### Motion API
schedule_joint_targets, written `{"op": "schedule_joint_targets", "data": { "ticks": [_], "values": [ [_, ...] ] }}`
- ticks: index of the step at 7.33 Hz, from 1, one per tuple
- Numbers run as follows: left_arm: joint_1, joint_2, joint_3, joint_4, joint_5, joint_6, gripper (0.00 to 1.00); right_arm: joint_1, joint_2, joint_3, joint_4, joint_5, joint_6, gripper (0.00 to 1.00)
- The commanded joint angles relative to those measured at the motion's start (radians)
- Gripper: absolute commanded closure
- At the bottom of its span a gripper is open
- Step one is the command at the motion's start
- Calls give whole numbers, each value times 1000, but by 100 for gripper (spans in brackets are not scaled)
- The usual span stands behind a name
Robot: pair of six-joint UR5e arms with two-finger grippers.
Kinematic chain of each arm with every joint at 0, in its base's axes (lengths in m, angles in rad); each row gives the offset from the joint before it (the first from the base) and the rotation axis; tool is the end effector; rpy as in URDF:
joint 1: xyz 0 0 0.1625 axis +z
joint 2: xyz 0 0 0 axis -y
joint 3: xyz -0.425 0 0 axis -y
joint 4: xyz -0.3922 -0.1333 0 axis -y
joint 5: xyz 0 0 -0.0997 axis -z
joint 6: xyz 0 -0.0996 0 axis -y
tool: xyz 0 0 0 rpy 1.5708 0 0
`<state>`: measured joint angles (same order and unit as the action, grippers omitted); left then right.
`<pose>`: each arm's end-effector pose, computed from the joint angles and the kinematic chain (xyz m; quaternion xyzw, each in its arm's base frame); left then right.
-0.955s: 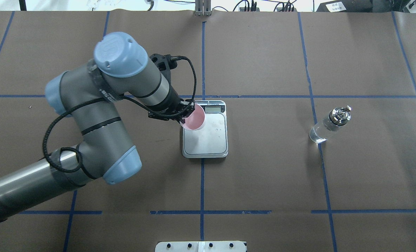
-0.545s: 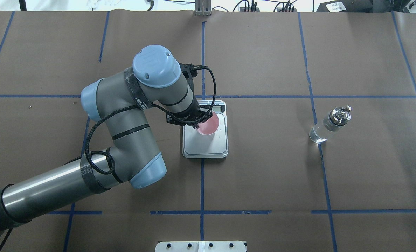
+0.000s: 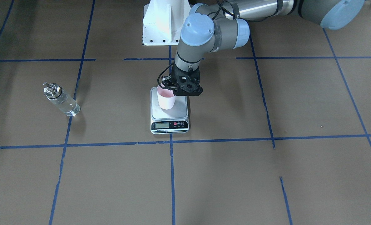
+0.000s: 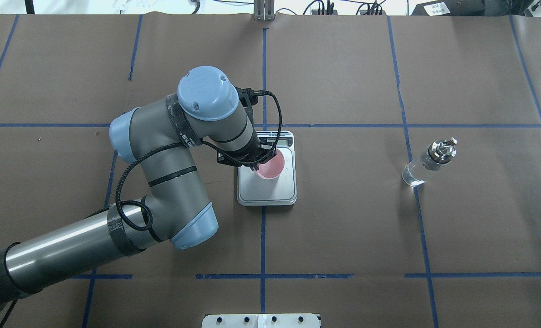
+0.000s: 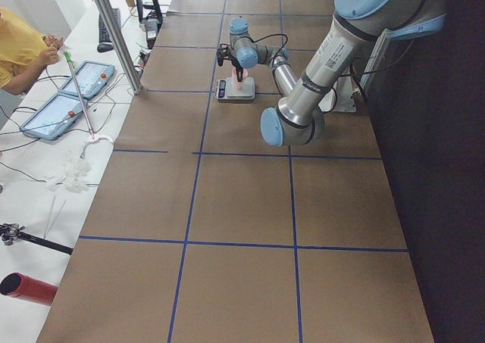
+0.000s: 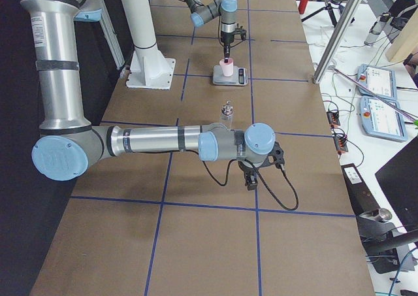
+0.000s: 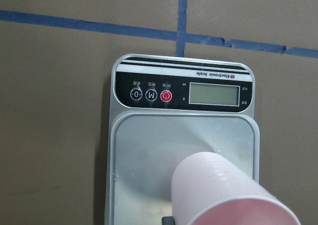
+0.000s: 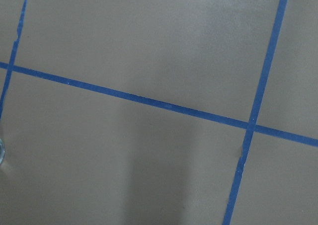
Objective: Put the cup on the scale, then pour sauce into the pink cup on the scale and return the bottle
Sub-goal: 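Carry the pink cup with the left gripper onto the scale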
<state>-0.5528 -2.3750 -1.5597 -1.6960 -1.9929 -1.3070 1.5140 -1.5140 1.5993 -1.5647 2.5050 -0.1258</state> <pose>0.5591 -0.4536 0.1538 -0.0003 0.4723 -0.0343 0.8808 0.0236 -0.5218 0.6033 0.0563 -0.4482 -0.1018 0.8864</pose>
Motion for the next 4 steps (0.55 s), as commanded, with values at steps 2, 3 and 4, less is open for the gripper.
{"op": "schedule_joint_targets", "data": {
  "ticks": [2,3,4],
  "values": [
    [-1,2,-3,21,0,0,84,0,0,1,2,-2,0,0],
    [-2,2,-8,22,0,0,72,0,2,1,2,-2,0,0],
    [-2,11,-20,28,0,0,64,0,3,1,2,-2,0,0]
  ]
}}
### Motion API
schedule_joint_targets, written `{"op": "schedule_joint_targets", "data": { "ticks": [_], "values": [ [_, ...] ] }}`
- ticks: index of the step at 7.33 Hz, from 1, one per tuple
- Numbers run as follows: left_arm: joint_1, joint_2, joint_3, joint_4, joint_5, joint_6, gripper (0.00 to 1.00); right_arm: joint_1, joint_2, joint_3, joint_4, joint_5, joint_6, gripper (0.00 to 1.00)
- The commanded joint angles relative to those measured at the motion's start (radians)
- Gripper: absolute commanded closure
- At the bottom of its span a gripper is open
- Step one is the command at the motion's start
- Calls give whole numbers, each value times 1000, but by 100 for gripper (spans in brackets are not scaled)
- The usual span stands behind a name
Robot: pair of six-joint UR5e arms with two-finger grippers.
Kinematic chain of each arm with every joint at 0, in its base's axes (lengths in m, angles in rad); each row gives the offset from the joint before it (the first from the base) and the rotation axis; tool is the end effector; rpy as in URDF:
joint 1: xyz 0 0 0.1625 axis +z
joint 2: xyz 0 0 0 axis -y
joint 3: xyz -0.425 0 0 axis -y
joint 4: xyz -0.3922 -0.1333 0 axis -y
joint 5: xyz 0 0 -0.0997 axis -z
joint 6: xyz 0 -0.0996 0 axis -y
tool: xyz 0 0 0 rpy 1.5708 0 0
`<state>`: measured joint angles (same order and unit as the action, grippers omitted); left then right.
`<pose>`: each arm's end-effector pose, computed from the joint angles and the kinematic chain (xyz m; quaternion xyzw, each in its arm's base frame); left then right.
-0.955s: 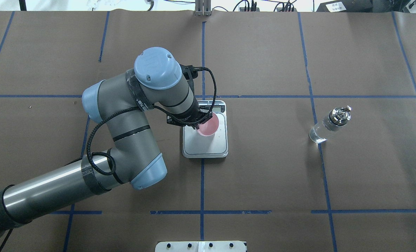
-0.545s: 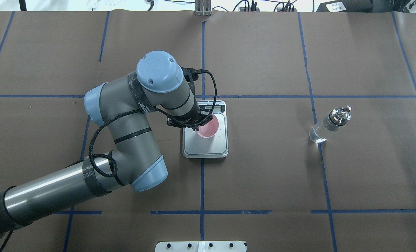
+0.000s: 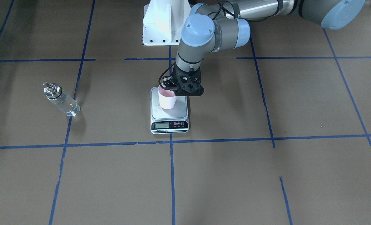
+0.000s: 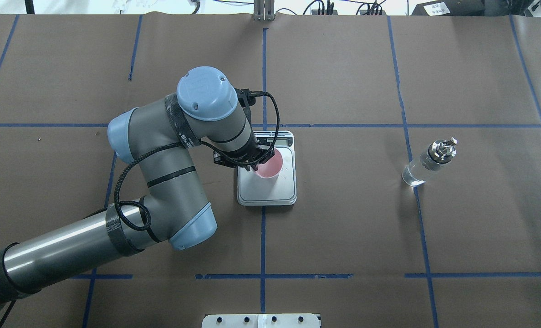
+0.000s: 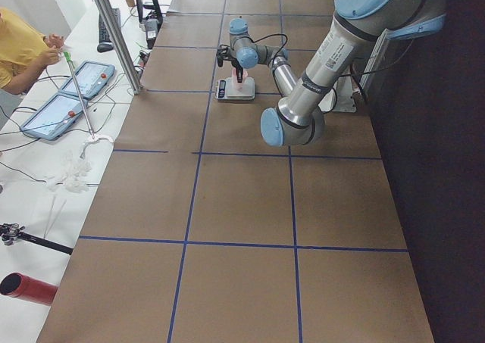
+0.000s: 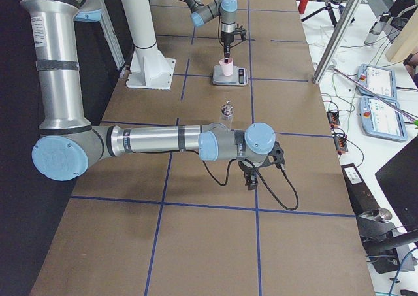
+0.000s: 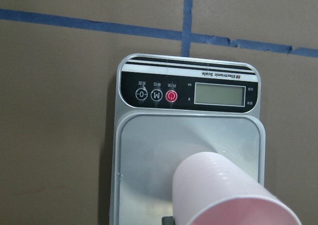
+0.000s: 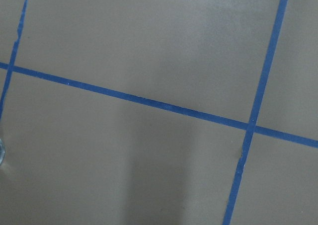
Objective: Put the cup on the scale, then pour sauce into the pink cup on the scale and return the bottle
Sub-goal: 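Carry the pink cup with the left gripper onto the scale, then release the cup and lift the left gripper away while the right gripper reaches the bottle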
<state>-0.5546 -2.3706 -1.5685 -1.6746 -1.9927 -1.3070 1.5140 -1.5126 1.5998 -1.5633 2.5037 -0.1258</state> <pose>0.5565 -0.4535 0.1562 -0.0035 0.4657 -0.0373 0.8841 0.0237 -0.5225 0.6022 0.0577 -0.4475 -0.1025 0.8865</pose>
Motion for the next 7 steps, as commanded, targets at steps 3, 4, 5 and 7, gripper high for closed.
{"op": "schedule_joint_targets", "data": {
  "ticks": [3,4,5,7],
  "values": [
    [-21,43,-163,25,-6,-2,54,-14,-8,6,101,14,46,0],
    [-30,89,-233,27,-8,-2,54,-75,-9,12,199,52,181,0],
    [-34,111,-261,27,-8,-2,54,-119,-30,44,344,55,371,0],
    [-62,120,-262,24,-8,8,54,-245,-131,150,697,34,801,0]
  ]
}}
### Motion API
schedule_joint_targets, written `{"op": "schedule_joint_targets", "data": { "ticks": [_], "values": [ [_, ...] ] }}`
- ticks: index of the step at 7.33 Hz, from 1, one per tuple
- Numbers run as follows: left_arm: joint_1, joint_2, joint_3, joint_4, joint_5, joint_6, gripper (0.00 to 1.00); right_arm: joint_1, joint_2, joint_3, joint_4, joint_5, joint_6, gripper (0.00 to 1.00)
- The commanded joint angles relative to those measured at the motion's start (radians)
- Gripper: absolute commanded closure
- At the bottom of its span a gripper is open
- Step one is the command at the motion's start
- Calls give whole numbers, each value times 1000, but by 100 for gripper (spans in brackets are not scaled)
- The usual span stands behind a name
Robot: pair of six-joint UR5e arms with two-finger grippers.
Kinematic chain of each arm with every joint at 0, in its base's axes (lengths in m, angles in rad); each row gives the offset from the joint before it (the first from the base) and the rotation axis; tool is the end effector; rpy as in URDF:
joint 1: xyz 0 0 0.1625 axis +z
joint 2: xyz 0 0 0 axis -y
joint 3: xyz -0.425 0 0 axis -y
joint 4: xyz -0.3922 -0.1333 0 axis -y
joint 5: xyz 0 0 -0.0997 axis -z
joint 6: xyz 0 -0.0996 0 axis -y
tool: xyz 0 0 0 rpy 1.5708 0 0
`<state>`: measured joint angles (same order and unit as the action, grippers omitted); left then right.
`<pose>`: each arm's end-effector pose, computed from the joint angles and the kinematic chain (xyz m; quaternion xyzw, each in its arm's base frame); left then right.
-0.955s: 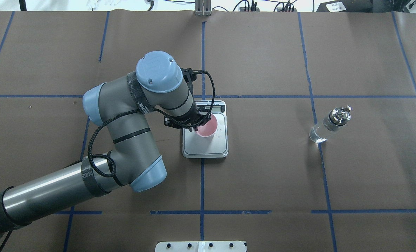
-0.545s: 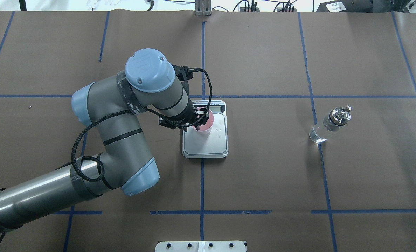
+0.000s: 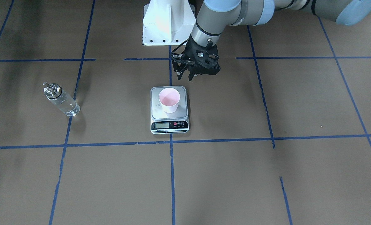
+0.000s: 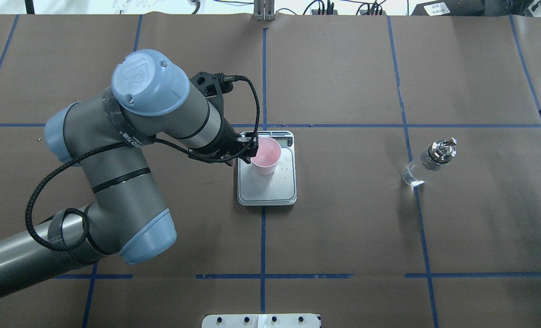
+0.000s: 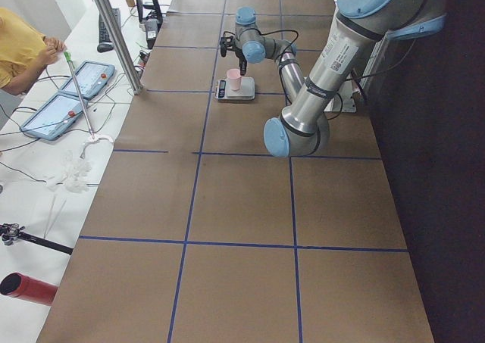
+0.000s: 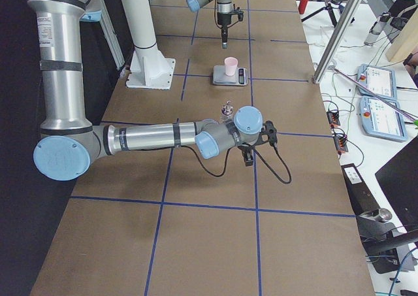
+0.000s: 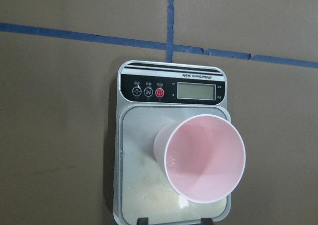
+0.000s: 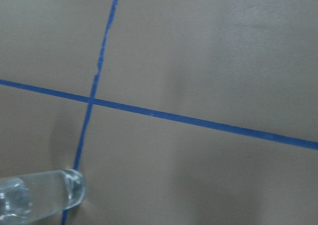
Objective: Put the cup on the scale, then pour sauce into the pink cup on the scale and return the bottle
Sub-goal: 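Release the cup and lift the left gripper away while the right gripper reaches the bottle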
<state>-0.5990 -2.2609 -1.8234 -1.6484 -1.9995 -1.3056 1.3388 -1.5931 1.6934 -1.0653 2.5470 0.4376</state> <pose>0.4688 -0.4313 0.1353 0.0312 0.5110 -0.0392 0.8581 -0.0643 -0.4929 0.5372 0.1018 -0.5093 -0.0526 0.8529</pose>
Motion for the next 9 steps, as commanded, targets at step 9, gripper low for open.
{"op": "schedule_joint_targets", "data": {
  "ticks": [9],
  "values": [
    [-134,110,-62,-30,-4,15,54,-792,-217,431,205,-921,815,0]
  ]
}}
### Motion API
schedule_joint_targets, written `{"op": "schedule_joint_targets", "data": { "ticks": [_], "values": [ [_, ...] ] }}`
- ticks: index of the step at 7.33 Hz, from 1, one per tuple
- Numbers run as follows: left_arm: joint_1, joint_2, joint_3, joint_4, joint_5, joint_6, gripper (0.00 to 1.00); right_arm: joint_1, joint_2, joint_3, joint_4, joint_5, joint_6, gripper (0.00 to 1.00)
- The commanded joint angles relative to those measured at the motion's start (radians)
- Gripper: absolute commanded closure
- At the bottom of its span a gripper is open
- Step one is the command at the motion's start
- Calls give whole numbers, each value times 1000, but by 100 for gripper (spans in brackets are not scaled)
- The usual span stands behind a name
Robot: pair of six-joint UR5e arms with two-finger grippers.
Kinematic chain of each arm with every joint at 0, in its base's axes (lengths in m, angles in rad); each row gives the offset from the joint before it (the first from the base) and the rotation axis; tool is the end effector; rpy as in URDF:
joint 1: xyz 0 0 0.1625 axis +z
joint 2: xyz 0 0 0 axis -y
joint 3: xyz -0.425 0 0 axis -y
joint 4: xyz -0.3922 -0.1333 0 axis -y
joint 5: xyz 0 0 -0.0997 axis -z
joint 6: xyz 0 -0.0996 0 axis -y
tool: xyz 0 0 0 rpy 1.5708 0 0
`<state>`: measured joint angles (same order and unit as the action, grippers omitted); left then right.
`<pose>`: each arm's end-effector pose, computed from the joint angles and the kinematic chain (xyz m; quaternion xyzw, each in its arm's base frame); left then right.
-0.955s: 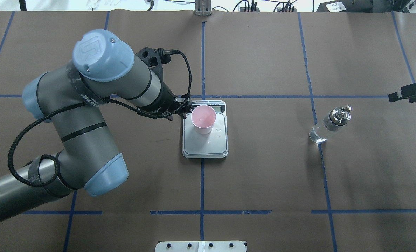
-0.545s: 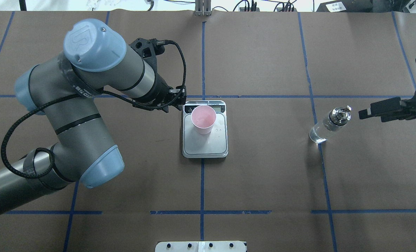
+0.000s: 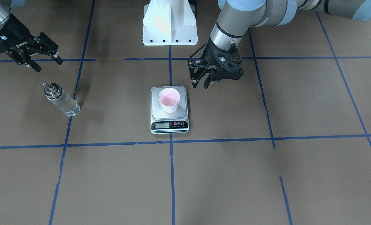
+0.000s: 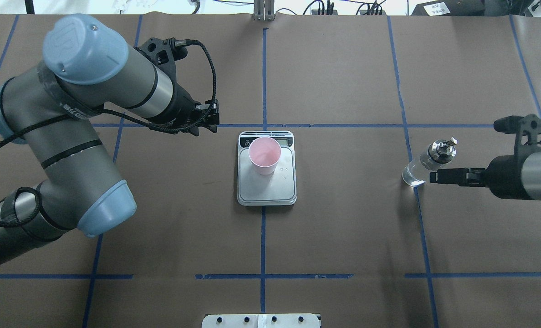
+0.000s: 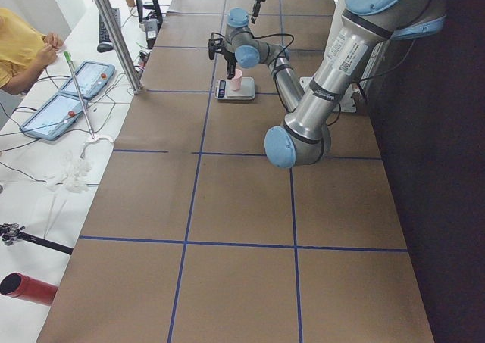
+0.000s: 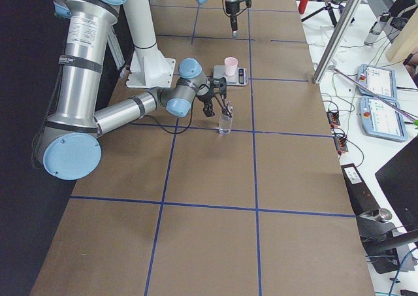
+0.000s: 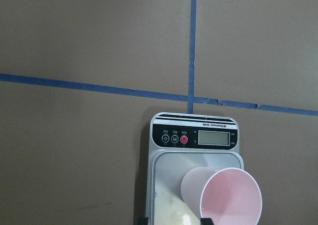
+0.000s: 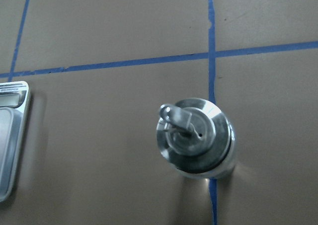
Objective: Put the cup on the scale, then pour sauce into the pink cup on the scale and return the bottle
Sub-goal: 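Release the cup and lift the left gripper away while the right gripper reaches the bottle, then grasp the glass sauce bottle with the right gripper and lift it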
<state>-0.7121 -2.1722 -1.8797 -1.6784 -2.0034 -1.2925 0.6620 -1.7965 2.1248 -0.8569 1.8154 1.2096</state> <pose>0.4022 -0.4681 0.1659 0.0613 0.5078 -0.0814 0.8554 -0.2562 -0.3381 0.4129 0.1496 -0.4826 0.0689 0.8602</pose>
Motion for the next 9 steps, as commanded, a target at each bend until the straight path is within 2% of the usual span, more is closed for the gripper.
{"op": "schedule_joint_targets", "data": {
  "ticks": [1,2,3,5,9],
  "values": [
    [-35,64,-30,2,0,65,53,-177,-14,-3,-4,-320,98,0],
    [-49,74,-36,3,0,96,53,-217,-14,-8,-5,-417,123,0],
    [-49,77,-38,3,0,96,53,-232,-15,-28,-5,-471,126,0],
    [-49,83,-39,3,0,96,51,-315,-6,-80,-5,-691,154,0],
    [-47,117,-50,5,3,99,51,-364,3,-164,9,-885,159,0]
  ]
}}
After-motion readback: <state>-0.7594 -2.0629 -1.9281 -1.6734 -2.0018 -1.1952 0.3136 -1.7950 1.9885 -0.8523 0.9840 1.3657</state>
